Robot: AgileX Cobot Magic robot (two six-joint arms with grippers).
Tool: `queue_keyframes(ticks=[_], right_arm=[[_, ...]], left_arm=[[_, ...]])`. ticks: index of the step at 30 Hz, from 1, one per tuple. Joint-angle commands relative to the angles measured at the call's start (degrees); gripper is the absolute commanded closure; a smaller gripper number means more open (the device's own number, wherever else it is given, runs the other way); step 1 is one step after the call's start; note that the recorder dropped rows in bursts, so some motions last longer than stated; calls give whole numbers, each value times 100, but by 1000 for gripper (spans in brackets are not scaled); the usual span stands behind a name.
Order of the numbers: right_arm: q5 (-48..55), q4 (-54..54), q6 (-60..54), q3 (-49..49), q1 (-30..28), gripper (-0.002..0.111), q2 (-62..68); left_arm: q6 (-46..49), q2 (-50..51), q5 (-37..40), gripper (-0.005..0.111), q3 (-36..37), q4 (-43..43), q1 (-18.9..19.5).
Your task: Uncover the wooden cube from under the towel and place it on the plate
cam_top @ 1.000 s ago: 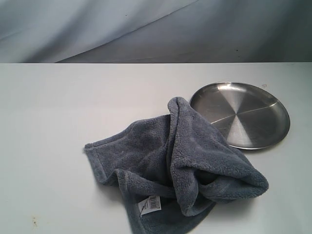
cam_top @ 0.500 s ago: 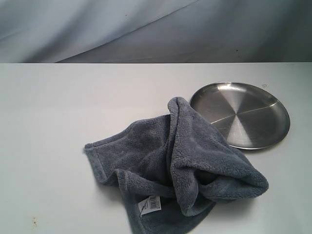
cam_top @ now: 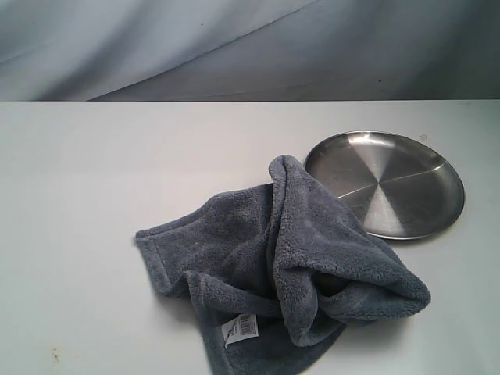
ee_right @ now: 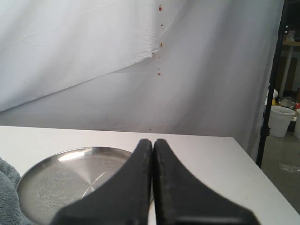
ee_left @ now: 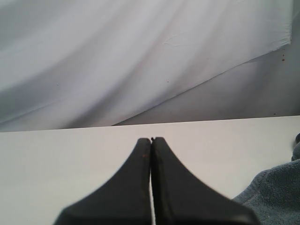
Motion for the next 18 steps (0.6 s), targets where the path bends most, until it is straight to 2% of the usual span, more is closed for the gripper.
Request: queue_keyframes(ticks=[1, 7, 12, 13, 16, 18], right_arm=[[-106, 35, 11, 21, -3, 108, -27], [-251, 588, 20, 21, -3, 108, -27], [-1319, 588, 20, 21, -3, 108, -27], [-1608, 588, 106, -56, -3, 108, -27], [-1647, 500, 74, -767, -3, 108, -27], [-1647, 442, -351, -1259, -3, 108, -27]], left_arm=[[-15, -24, -73, 107, 25, -14, 12], [-15, -24, -73, 107, 25, -14, 12], [-15, -24, -73, 107, 25, -14, 12], [-15, -24, -73, 107, 25, -14, 12], [-15, -24, -73, 107, 25, -14, 12], [-15, -24, -73, 107, 25, -14, 12]])
